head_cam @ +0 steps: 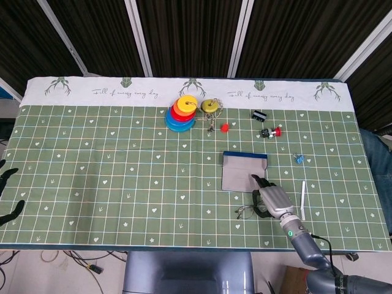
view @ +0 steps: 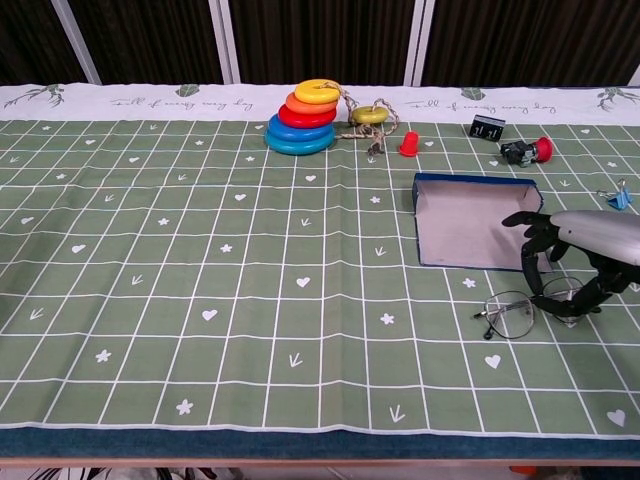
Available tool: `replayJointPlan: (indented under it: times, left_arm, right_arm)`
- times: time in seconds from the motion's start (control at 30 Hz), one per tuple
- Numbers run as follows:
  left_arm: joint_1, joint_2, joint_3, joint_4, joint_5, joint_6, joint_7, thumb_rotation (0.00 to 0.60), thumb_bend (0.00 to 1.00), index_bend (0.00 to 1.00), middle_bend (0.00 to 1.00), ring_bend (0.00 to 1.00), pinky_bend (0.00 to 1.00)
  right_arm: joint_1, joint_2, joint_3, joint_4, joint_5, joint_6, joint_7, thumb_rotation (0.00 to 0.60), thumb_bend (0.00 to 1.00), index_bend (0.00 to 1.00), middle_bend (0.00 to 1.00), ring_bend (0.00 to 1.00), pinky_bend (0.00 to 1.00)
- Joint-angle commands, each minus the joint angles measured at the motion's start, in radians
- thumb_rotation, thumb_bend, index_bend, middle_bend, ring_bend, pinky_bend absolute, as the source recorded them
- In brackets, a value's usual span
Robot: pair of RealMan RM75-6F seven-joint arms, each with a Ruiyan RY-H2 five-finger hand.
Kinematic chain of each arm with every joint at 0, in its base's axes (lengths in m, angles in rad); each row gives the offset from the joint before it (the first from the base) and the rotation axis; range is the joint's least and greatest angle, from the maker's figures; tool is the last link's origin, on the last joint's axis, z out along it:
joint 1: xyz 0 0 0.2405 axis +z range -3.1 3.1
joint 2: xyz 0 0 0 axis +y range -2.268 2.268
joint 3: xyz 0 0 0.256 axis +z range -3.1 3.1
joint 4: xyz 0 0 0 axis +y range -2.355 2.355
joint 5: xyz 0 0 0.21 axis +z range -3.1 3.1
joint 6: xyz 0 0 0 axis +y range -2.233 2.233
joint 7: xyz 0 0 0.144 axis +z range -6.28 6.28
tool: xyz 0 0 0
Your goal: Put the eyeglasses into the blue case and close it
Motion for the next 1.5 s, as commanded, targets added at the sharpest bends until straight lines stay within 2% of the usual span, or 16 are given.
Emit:
replayJointPlan:
  times: [0.03,0.47,0.7,0.87,1.17,1.33,1.5]
  left_arm:
    - [0.000,0.000,0.001,0.000,0.001,0.001,0.001,0.600,0.31,0.16,0.01,0.00,0.00]
    - [0.001,0.000,0.000,-0.001,0.002,0.002,0.000,0.600,0.31,0.17,0.01,0.00,0.00]
    - [0.002,0.000,-0.001,-0.003,0.005,0.007,-0.007,0.600,0.31,0.17,0.01,0.00,0.00]
    - [0.003,0.002,-0.002,-0.004,0.005,0.008,-0.015,0.600,0.31,0.17,0.01,0.00,0.00]
    - [0.002,0.005,-0.003,-0.005,0.006,0.008,-0.026,0.600,0.31,0.17,0.01,0.00,0.00]
    - [0.004,0.005,-0.005,-0.005,0.006,0.010,-0.031,0.600,0.31,0.17,0.01,0.00,0.00]
    - [0.004,0.002,-0.007,-0.001,0.004,0.015,-0.021,0.600,0.31,0.17,0.01,0.00,0.00]
  right_arm:
    - [0.001,0.000,0.000,0.000,0.000,-0.001,0.002,0.600,0.46,0.61,0.02,0.12,0.25]
    - [0.003,0.014,0.004,-0.016,-0.005,0.004,0.010,0.600,0.47,0.64,0.02,0.12,0.25]
    - [0.018,0.051,0.033,-0.049,0.011,0.008,0.003,0.600,0.48,0.65,0.02,0.12,0.23]
    - [0.042,0.072,0.076,-0.071,0.071,0.012,-0.045,0.600,0.48,0.65,0.02,0.12,0.22]
    - [0.132,0.090,0.173,-0.096,0.243,-0.014,-0.151,0.600,0.48,0.65,0.02,0.12,0.22]
    - [0.182,0.067,0.198,-0.041,0.304,-0.037,-0.177,0.600,0.48,0.66,0.02,0.12,0.22]
    - [0.211,0.035,0.212,0.034,0.353,-0.087,-0.137,0.600,0.48,0.66,0.02,0.12,0.22]
